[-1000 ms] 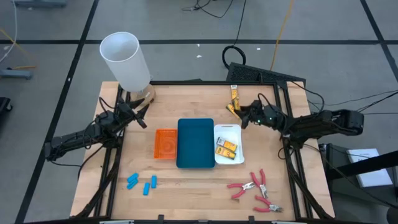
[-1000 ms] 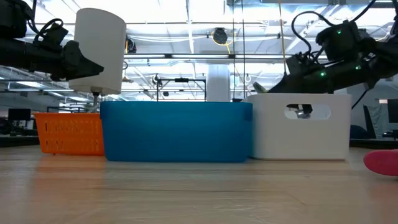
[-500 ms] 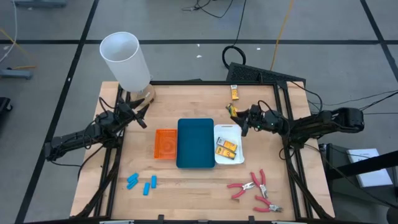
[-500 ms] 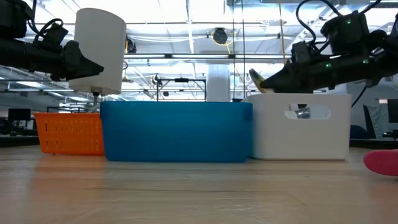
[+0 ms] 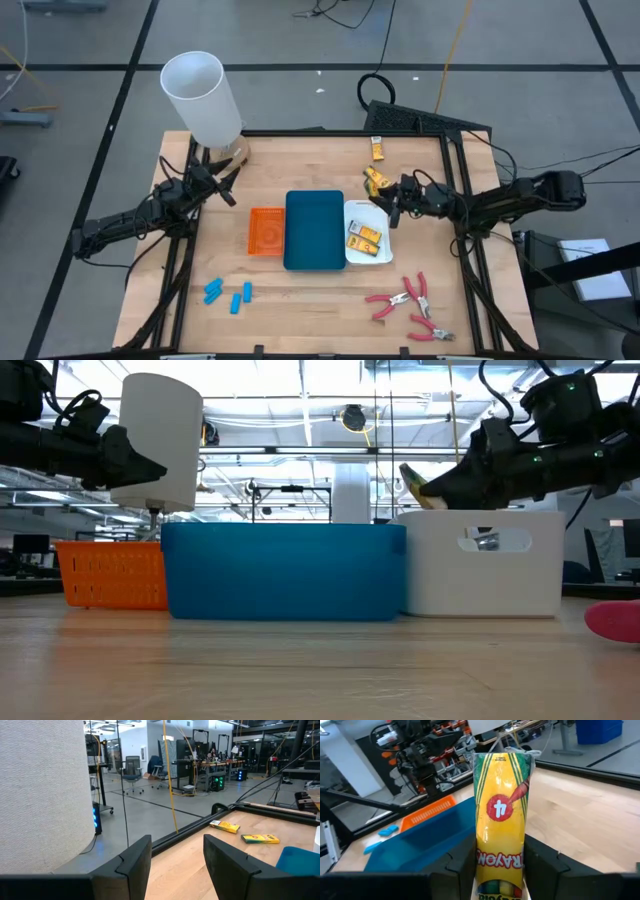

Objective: Pick & Place School Supplies
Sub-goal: Put the yellow crayon box into the white bin

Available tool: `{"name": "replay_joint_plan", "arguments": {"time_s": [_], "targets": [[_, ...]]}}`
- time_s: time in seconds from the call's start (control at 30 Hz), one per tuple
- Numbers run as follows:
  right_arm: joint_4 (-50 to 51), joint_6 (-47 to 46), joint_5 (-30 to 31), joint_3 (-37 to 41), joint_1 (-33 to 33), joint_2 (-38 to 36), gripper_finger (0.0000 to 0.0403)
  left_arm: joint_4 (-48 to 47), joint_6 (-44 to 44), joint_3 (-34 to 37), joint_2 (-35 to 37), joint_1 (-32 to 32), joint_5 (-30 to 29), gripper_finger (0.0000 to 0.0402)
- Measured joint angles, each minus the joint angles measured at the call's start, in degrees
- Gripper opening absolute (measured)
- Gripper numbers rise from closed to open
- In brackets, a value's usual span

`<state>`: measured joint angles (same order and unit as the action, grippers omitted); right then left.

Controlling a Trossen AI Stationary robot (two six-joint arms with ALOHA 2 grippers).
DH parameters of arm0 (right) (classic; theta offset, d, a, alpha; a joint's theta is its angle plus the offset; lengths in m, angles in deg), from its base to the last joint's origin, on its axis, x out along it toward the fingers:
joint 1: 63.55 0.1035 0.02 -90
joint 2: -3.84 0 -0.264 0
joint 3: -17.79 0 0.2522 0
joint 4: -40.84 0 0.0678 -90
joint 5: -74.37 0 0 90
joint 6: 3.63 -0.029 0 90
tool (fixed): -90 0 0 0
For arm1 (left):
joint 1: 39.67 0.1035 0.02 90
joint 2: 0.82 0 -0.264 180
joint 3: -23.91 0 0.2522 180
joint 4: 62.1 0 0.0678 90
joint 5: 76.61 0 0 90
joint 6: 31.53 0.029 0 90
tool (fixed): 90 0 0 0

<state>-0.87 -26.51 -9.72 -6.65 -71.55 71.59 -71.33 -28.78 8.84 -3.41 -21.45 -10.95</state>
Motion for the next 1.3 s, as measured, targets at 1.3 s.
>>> {"name": "replay_joint_plan", "arguments": {"time_s": [1.3], "targets": [[0.06, -1.97, 0.18, -0.02, 19.01, 0.0, 0.013, 0.0, 0.0, -0.01, 0.0, 0.0, 0.0, 0.0182]]}}
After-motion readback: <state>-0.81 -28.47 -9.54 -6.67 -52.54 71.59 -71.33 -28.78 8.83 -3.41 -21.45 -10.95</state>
